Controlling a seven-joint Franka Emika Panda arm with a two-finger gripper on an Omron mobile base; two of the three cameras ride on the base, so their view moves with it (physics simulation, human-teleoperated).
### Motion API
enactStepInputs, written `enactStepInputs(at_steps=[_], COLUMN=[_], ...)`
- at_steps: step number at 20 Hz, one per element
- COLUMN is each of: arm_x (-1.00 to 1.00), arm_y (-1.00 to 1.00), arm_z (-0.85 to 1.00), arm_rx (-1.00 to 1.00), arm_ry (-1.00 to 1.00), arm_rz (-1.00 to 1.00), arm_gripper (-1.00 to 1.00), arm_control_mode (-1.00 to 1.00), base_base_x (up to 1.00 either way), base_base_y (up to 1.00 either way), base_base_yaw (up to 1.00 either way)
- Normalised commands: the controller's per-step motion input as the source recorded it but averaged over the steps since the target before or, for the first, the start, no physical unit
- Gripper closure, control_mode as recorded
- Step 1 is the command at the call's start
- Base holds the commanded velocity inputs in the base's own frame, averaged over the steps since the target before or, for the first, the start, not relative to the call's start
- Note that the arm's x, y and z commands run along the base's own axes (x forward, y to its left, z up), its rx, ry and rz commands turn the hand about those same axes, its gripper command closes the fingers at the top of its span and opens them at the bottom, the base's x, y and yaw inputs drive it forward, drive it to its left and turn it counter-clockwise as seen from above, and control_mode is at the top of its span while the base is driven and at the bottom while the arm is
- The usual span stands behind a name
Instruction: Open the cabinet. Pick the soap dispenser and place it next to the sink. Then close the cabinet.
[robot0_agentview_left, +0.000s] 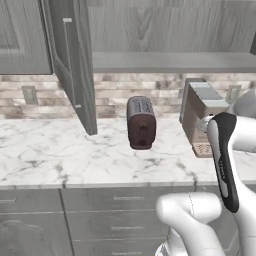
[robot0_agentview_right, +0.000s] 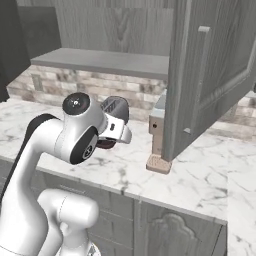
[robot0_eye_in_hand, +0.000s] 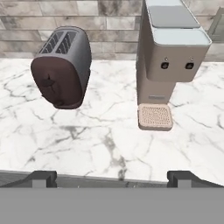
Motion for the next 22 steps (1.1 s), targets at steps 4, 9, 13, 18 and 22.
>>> enactStepInputs(at_steps=[4, 9, 13, 18, 22], arm_x=[0.00, 0.00, 0.00, 0.00, 0.00], arm_y=[0.00, 0.00, 0.00, 0.00, 0.00], arm_z=[0.00, 0.00, 0.00, 0.00, 0.00], arm_rx=[0.00, 0.00, 0.00, 0.00, 0.00], arm_ry=[0.00, 0.00, 0.00, 0.00, 0.00], arm_rz=[0.00, 0.00, 0.00, 0.00, 0.00], arm_gripper=[-1.00, -1.00, -1.00, -1.00, -1.00], arm_control_mode=[1.00, 1.00, 1.00, 1.00, 1.00], base_base_x=[0.35, 0.29, 0.20, 0.08, 0.00], base_base_y=[0.04, 0.13, 0.19, 0.24, 0.16], base_base_yaw=[0.05, 0.04, 0.01, 0.00, 0.00])
